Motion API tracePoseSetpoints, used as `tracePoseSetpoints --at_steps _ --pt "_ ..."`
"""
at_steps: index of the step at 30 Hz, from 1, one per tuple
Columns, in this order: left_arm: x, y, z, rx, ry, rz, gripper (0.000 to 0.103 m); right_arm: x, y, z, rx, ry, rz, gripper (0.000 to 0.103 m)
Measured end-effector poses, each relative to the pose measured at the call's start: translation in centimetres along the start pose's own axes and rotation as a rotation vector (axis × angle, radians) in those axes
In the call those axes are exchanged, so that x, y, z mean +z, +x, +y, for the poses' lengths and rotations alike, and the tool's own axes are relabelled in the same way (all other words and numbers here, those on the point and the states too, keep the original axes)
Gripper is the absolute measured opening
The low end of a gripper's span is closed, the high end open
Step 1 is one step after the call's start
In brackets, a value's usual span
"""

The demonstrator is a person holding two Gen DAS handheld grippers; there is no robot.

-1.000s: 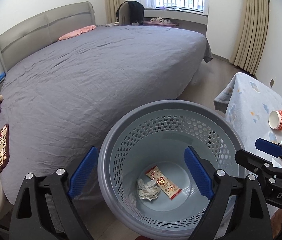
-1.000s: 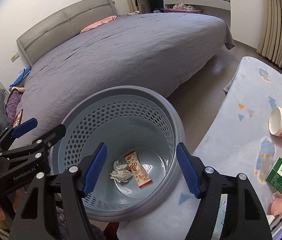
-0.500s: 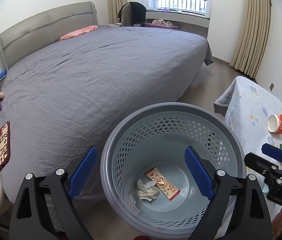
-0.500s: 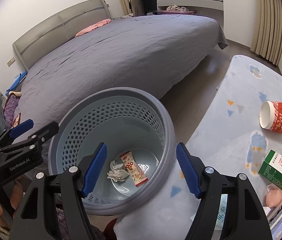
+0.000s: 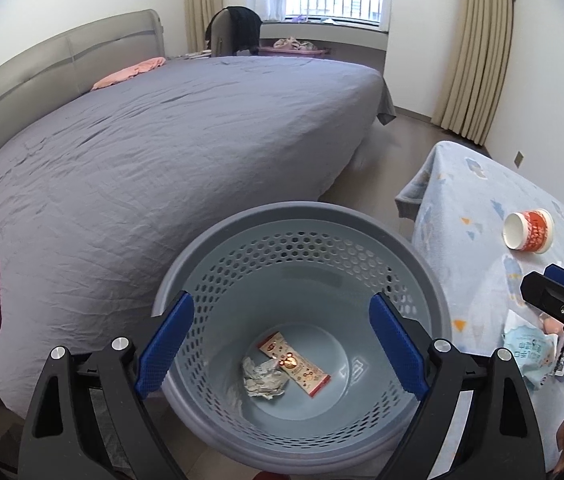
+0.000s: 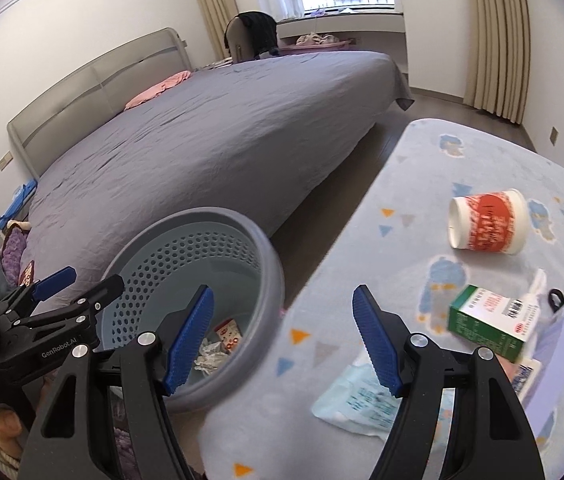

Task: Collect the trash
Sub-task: 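Move both open tools from the basket back toward the table, then reach the right tool to the lavender box and close on it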

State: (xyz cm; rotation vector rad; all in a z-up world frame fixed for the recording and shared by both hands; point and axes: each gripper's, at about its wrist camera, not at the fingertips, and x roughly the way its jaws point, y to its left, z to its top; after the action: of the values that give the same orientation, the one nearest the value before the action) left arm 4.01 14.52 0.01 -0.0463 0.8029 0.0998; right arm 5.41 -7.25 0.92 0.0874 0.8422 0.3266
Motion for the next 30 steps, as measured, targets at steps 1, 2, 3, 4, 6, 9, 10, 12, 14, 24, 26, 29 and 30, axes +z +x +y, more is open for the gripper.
tracePoseSetpoints --at_steps 1,2,3,4,6,9,10,12,14,24,26,29,30 --pt "0.0 0.0 -0.5 -0.004 0.006 -0.001 0.088 -0.1 -0.2 -0.4 -0.005 0.005 -0.001 0.069" --pt "0.0 0.0 -0.9 -0.009 0.011 -0.002 0.088 -0.2 -0.5 -0.8 -0.009 0.012 -0.001 0.069" --pt "0.0 -0.1 -1.4 -0.018 0.014 -0.003 0.088 -0.4 -0.7 -1.3 -0.014 0.017 -0.002 0.069" --pt "0.0 -0.2 -1.7 -0.025 0.016 -0.004 0.088 -0.6 -1.0 -1.6 -0.023 0.02 -0.004 0.069" --pt "0.0 -0.3 -2.6 -0.04 0.02 -0.009 0.088 -0.9 -1.7 -2.5 -0.038 0.028 -0.012 0.069" --pt "0.0 -0.5 -4.0 -0.069 0.027 -0.012 0.088 -1.3 -2.6 -3.6 -0.051 0.047 -0.023 0.069" --pt "0.0 -0.5 -4.3 -0.075 0.029 -0.012 0.088 -1.4 -2.9 -4.1 -0.057 0.055 -0.026 0.069" --pt "-0.1 -0.5 -5.2 -0.087 0.035 -0.012 0.088 -1.7 -3.4 -4.8 -0.067 0.068 -0.032 0.069" --pt "-0.1 -0.6 -6.0 -0.098 0.044 -0.013 0.088 -2.0 -4.1 -5.7 -0.08 0.085 -0.039 0.069" --pt "-0.7 -0.9 -9.3 -0.138 0.085 -0.016 0.088 -4.1 -7.4 -10.5 -0.165 0.192 -0.069 0.069" --pt "-0.9 -0.9 -10.1 -0.145 0.096 -0.014 0.088 -4.7 -7.9 -11.8 -0.189 0.215 -0.072 0.069" --pt "-1.2 -0.9 -11.2 -0.157 0.114 -0.009 0.088 -5.5 -8.5 -13.6 -0.221 0.248 -0.068 0.069" --pt "-1.3 -0.9 -11.7 -0.162 0.122 -0.009 0.088 -5.8 -8.7 -14.0 -0.234 0.256 -0.066 0.069"
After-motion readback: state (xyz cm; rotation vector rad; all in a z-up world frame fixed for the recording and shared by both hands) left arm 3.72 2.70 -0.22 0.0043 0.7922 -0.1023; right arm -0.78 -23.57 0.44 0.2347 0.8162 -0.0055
